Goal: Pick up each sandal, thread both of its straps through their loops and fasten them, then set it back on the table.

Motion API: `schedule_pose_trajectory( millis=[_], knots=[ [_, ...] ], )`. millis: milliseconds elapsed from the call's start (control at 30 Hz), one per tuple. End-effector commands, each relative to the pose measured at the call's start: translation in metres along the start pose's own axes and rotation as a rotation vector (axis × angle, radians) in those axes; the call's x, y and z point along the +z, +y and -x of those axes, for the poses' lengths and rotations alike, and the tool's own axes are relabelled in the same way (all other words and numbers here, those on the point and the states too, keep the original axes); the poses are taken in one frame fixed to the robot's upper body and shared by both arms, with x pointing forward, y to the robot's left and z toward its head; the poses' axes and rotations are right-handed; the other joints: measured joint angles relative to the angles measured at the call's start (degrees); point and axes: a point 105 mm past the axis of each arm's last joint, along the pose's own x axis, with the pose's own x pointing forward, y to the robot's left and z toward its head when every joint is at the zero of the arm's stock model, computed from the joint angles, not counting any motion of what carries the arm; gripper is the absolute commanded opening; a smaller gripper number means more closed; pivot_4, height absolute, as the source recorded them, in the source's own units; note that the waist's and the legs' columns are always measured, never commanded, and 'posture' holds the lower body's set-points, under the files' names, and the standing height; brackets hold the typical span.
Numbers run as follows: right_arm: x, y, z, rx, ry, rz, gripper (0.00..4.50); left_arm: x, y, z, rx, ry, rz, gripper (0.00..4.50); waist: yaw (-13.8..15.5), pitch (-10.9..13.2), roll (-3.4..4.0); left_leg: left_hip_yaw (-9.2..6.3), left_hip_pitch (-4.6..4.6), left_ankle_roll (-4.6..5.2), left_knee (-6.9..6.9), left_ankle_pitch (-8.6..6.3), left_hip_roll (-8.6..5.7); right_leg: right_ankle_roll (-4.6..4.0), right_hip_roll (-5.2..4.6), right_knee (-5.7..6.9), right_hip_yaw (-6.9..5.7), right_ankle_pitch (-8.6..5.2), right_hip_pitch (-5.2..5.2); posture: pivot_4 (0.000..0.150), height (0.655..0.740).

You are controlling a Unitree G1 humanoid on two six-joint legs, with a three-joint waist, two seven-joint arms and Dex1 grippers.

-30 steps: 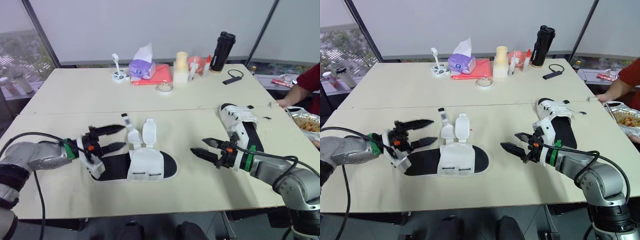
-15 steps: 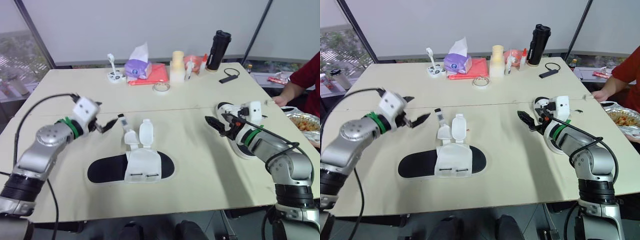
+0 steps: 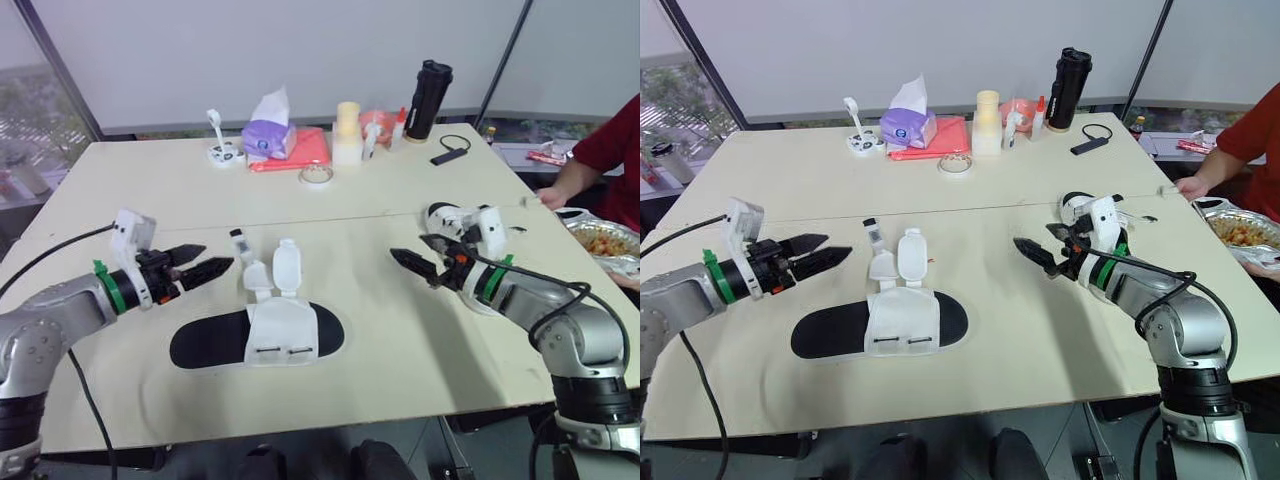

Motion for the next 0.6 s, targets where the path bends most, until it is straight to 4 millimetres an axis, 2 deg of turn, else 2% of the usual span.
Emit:
schedule_pose_trajectory(
  millis=[33,67,233,300,500,600],
  knots=[
    [0.002,0.033,0.003,0.187,0.035,0.085,3.91,0.006,-0.009,0.001,-0.038,-0.001,-0.056,4.50,0.39,0.00,-0.01,0.00,0.00,0.00,0.00,0.00,0.01,0.00,0.00,-0.01,0.00,0.00,0.00,0.150,0.7400],
    [-0.001,0.039,0.003,0.230,0.056,0.107,3.64,0.007,-0.008,0.002,-0.037,-0.005,-0.061,4.50,0.49,0.00,-0.01,0.00,0.00,0.00,0.00,0.00,0.01,0.00,0.00,0.00,0.00,0.00,0.00,0.150,0.7400],
    [-0.022,0.066,-0.007,0.419,0.128,0.175,0.93,0.001,0.003,0.004,-0.008,0.037,-0.099,4.50,0.59,0.00,-0.02,0.00,0.02,0.00,0.02,0.00,0.00,-0.01,0.00,-0.01,-0.01,0.00,0.03,0.150,0.7400],
    [-0.027,0.072,-0.011,0.462,0.137,0.184,0.05,-0.004,0.008,0.005,0.001,0.068,-0.111,4.50,0.58,0.00,-0.02,0.00,0.02,0.00,0.02,0.00,0.00,-0.01,0.02,-0.01,-0.01,0.00,0.02,0.150,0.7400],
    [-0.035,0.081,-0.021,0.521,0.151,0.206,0.05,-0.010,0.018,0.009,0.045,0.090,-0.123,4.50,0.61,0.01,-0.03,0.00,0.01,0.00,0.02,0.00,0.01,-0.02,0.01,-0.01,-0.01,-0.01,0.00,0.150,0.7400],
    [-0.045,0.088,-0.028,0.549,0.181,0.244,0.05,-0.014,0.023,0.011,0.061,0.094,-0.099,4.50,0.65,0.01,-0.03,0.00,0.01,0.00,0.02,0.00,0.01,-0.02,-0.01,-0.01,-0.01,-0.01,0.01,0.150,0.7400]
  ],
)
